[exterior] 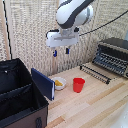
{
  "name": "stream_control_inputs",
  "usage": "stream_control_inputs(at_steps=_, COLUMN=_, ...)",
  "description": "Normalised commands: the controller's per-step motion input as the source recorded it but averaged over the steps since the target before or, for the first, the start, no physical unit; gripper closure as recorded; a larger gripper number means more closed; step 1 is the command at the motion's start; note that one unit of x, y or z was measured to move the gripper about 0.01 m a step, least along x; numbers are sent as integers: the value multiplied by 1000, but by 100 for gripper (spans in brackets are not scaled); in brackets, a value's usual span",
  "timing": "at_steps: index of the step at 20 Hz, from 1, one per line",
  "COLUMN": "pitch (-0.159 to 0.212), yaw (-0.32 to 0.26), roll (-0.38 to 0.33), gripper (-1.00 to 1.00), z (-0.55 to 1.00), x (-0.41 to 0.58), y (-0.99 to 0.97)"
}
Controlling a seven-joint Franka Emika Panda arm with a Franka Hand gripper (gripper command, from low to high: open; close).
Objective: Gently stretch your hand towards the oven tray's handle, obtaining a firm grip, and draw it cautiously out of the oven. Transition your grip to the hot dog bowl, gingerly seizing the edge, and elevate it from the surface. Hover the bowl over the tray, delicately lower it, and temper your grip, establishing the bowl's equilibrium.
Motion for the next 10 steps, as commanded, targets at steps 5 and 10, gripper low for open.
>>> stream_control_inputs(at_steps=5, pitch=27, yaw=33, roll=-375, gripper=-100, z=0, x=16, y=-54)
stream_control_inputs(at_steps=10, pitch=19, yaw=45, roll=-375, gripper=-100, z=0, x=77, y=-108)
